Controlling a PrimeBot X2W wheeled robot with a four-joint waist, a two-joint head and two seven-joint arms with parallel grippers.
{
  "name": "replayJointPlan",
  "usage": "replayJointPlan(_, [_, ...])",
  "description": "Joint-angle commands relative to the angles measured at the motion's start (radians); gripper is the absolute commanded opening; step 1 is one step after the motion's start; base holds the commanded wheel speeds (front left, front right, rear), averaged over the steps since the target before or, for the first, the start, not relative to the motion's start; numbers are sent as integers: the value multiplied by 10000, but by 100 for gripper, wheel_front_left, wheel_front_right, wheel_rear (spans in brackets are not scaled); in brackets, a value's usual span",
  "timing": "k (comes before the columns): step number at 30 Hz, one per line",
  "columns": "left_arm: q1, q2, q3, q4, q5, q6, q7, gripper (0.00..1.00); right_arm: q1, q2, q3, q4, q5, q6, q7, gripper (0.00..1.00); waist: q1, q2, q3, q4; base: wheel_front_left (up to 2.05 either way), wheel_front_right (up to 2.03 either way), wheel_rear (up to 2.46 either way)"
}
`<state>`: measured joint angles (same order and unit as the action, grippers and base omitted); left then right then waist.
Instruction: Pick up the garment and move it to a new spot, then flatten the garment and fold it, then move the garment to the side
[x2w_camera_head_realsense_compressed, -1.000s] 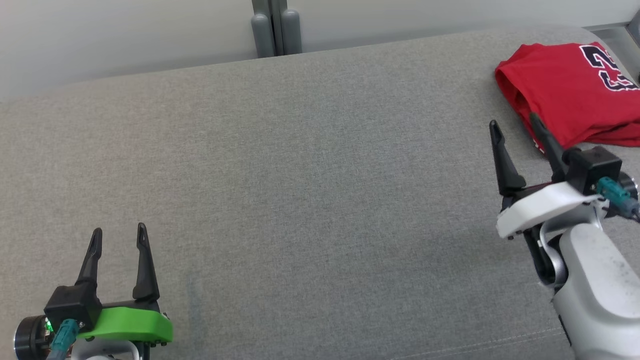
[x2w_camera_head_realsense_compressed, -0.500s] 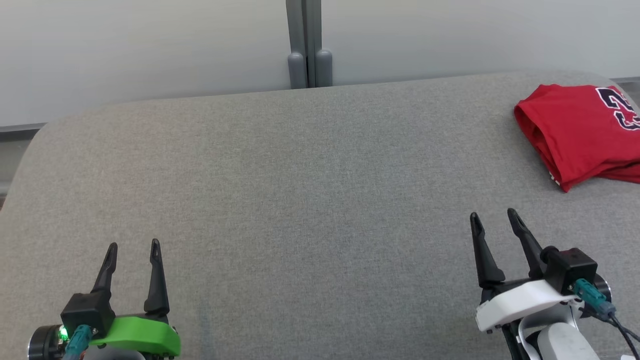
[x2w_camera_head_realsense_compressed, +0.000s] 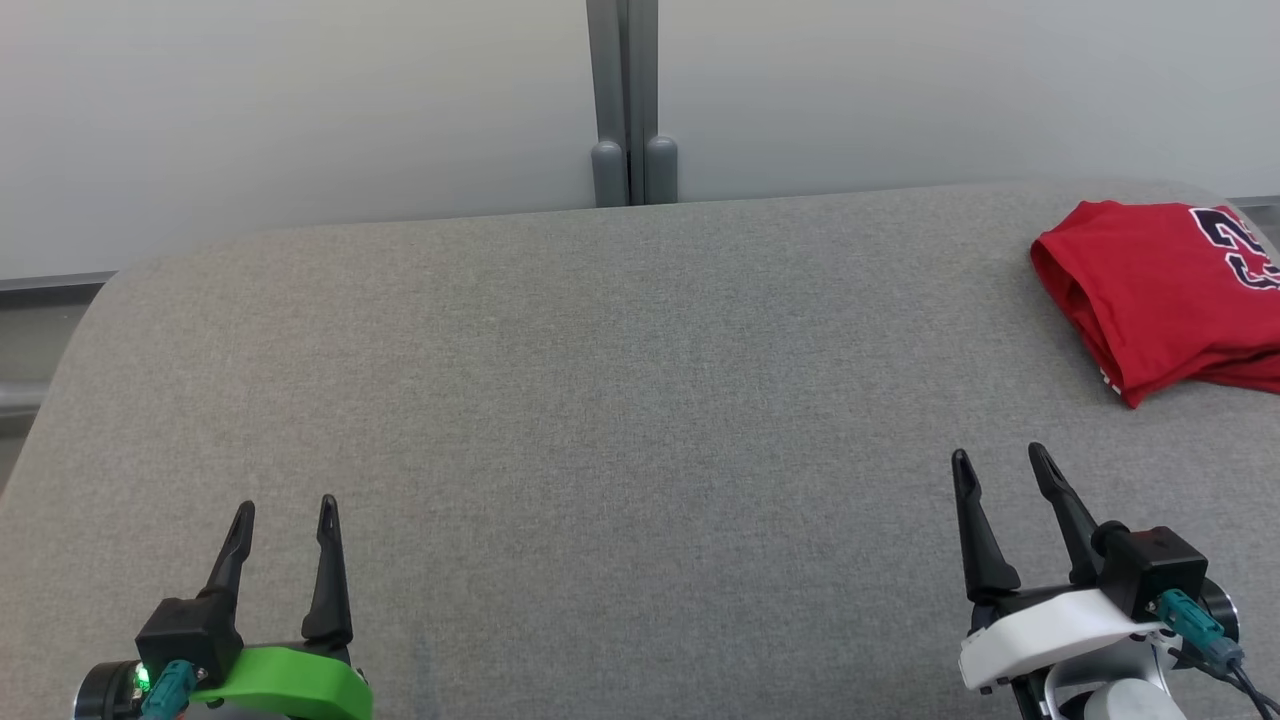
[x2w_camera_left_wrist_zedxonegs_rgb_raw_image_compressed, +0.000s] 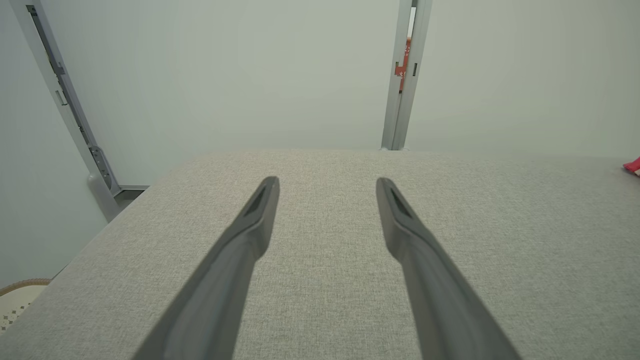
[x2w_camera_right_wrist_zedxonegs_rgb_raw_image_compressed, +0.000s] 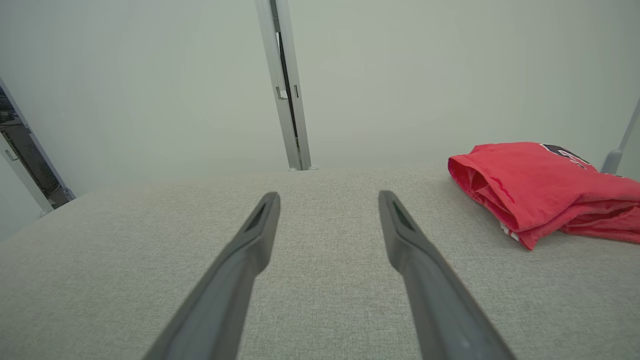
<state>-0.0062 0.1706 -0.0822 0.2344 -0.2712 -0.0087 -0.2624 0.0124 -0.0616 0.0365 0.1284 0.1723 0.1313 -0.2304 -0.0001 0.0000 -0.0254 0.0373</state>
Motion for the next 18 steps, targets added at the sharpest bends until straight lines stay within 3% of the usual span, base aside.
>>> replayJointPlan(1, [-4,19,-4,10,-125,-34,-26,100,55,22,-50,-71,-78,-11,53,100,1,0,5,-9,0,0,0])
replayJointPlan(13, [17,6,-82,-13,-269,-68,-26,100,11,54,-154,-55,-214,-11,135,100,1,0,-25,-81,0,0,0])
replayJointPlan(14, [-1,0,-98,-13,-269,-46,0,0,-11,48,-142,-44,-153,0,100,0,1,0,-25,-81,0,0,0])
replayJointPlan(18, [40,-95,-124,269,-382,-58,96,0,109,96,-134,214,-24,0,117,0,1,0,-27,-87,0,0,0])
